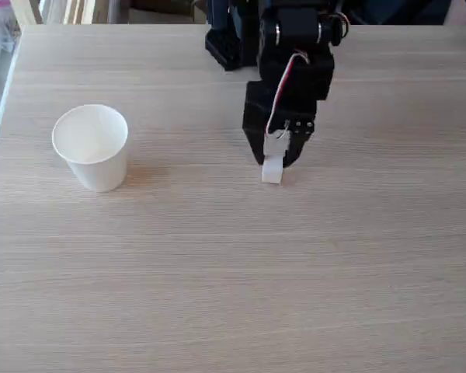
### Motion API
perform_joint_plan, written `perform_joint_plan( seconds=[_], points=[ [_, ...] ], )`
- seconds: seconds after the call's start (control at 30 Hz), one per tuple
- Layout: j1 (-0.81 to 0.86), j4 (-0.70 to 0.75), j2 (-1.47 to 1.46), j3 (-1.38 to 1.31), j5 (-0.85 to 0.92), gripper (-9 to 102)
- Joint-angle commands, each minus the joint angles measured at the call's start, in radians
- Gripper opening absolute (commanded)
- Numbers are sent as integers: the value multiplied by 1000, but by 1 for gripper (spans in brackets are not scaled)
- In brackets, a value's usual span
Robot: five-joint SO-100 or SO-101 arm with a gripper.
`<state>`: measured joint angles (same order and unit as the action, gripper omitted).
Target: Grasp a block and put it in the bin.
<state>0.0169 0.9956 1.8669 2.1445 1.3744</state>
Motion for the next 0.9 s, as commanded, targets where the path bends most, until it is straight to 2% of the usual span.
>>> perform_joint_plan(
  seconds=[0.0, 0.23, 0.37, 0.63, 0.87],
  points=[
    [61, -18, 141, -11, 83, 4],
    [244, 41, 433, -29, 232, 4],
    [416, 63, 518, -18, 296, 4],
    [752, 2, 468, -51, 426, 4],
    [885, -64, 314, -114, 474, 4]
  ],
)
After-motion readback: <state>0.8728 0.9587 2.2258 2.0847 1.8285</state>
